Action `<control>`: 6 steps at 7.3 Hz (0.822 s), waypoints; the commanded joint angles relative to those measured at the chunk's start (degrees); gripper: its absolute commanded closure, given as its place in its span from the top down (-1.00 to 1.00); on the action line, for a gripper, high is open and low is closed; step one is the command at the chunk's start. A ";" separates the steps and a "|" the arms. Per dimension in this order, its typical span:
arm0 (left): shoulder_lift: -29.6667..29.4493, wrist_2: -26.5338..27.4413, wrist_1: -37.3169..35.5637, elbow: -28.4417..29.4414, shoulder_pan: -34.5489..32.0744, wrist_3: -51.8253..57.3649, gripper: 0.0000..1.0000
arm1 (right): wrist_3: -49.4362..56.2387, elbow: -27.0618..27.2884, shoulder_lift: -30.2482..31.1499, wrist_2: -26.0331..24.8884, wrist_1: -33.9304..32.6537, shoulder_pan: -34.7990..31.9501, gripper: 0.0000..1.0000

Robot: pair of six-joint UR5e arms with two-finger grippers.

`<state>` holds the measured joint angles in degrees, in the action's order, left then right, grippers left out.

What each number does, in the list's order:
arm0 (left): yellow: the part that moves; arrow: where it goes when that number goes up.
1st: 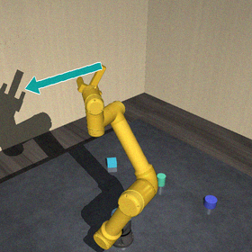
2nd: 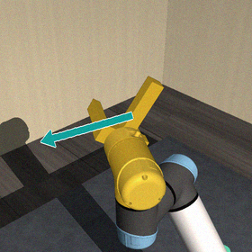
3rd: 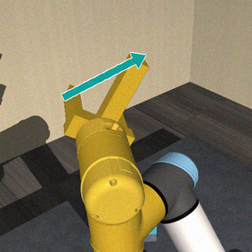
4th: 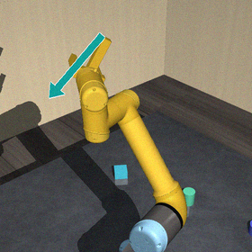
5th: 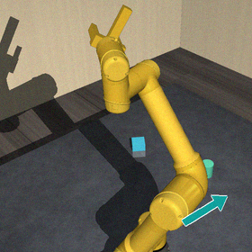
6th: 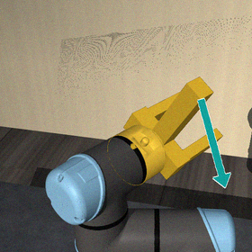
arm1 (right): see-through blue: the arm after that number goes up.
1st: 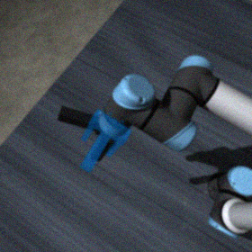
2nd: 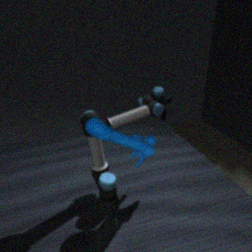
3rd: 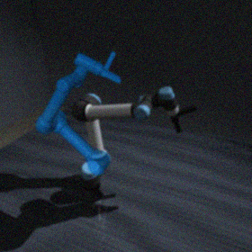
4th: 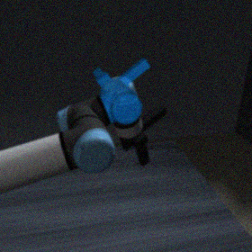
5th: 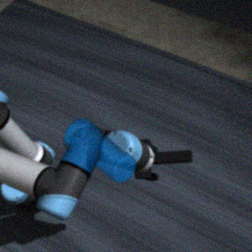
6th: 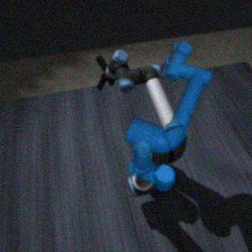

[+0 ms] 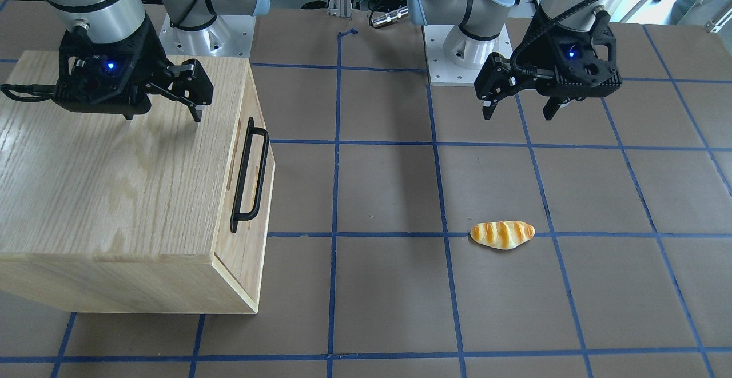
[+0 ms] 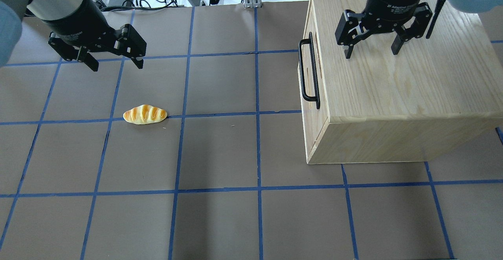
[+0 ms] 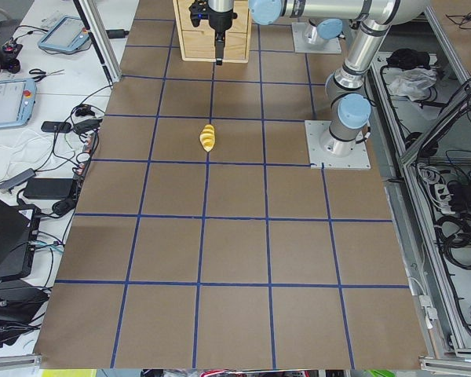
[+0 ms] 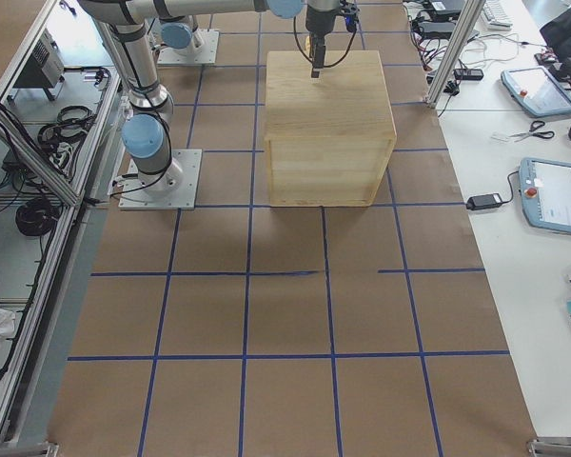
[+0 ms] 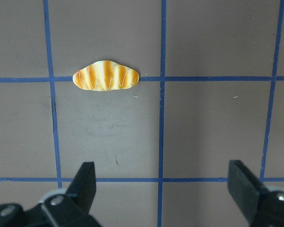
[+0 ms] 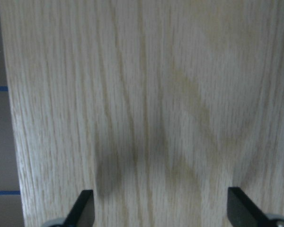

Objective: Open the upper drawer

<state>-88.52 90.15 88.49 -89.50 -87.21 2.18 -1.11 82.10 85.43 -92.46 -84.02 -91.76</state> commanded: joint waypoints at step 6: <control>-1.57 -1.72 -2.97 -0.50 0.03 -0.77 1.00 | -0.03 -0.01 0.00 0.00 0.00 0.00 1.00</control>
<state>-89.89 89.73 85.74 -89.97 -87.19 1.80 -1.10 82.09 85.43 -92.46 -84.02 -91.76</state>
